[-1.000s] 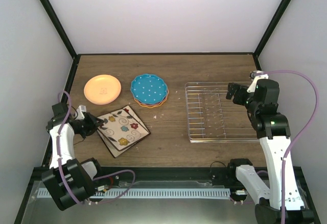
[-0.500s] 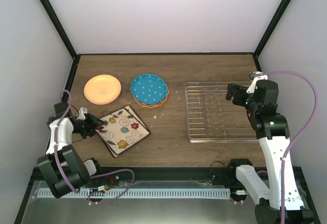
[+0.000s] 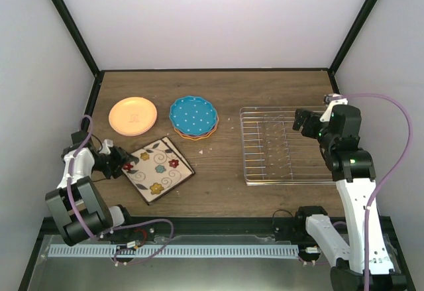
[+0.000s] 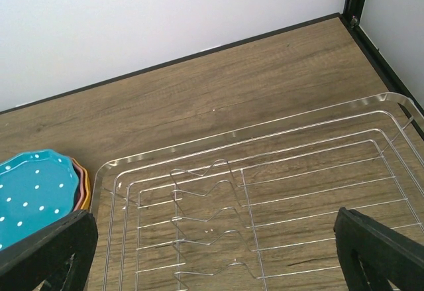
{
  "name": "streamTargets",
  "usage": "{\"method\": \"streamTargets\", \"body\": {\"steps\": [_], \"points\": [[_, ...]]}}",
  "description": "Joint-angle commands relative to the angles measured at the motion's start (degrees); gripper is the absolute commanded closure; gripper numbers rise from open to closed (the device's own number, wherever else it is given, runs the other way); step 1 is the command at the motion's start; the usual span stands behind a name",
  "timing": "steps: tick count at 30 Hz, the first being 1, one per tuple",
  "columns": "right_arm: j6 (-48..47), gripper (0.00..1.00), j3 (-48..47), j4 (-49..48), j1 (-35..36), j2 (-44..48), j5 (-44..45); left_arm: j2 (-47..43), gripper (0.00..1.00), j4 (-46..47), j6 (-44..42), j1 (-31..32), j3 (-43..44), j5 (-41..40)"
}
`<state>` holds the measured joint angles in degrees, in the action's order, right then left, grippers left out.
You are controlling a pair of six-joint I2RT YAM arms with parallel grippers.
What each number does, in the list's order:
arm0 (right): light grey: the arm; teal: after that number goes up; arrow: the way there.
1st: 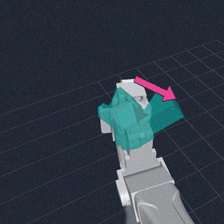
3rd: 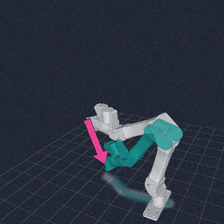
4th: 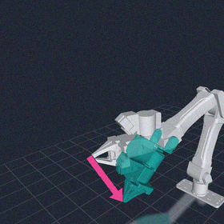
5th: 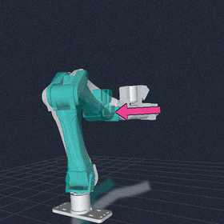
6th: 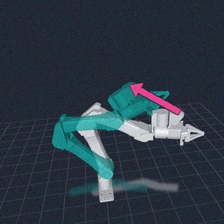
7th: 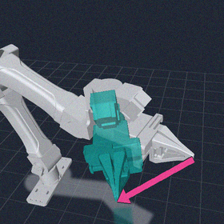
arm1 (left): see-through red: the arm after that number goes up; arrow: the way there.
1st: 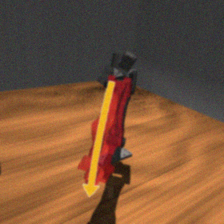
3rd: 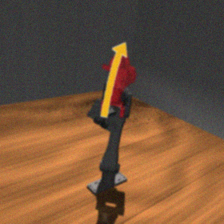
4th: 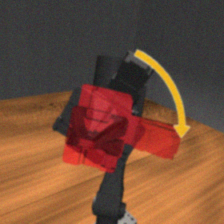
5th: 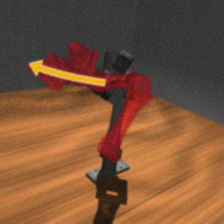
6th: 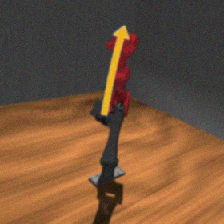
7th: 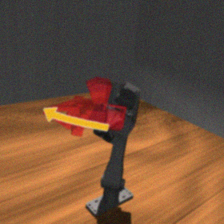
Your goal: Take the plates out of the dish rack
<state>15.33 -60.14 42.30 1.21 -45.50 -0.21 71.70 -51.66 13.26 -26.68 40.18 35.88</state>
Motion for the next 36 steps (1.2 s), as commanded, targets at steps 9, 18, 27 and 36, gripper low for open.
{"method": "streamTargets", "body": {"steps": [9, 18, 27, 36], "points": [[1.0, 0.00, -0.2, -1.2, -0.3, 0.8, 0.0, 4.0, 0.41, 4.1, -0.3, 2.9, 4.4, -3.7], [1.4, 0.00, 0.4, -0.6, -0.3, 2.1, 0.8, 7.5, 0.28, 2.6, -0.4, 4.9, 7.8, -7.9], [2.0, 0.00, 1.3, -0.5, -0.3, 2.9, 1.3, 9.6, 0.18, 0.5, 0.6, 5.4, 10.1, -10.7], [1.3, 0.00, 0.6, 0.1, -0.3, 0.9, 0.5, 9.5, 0.06, 0.3, 0.8, 5.4, 11.2, -13.0]]}}
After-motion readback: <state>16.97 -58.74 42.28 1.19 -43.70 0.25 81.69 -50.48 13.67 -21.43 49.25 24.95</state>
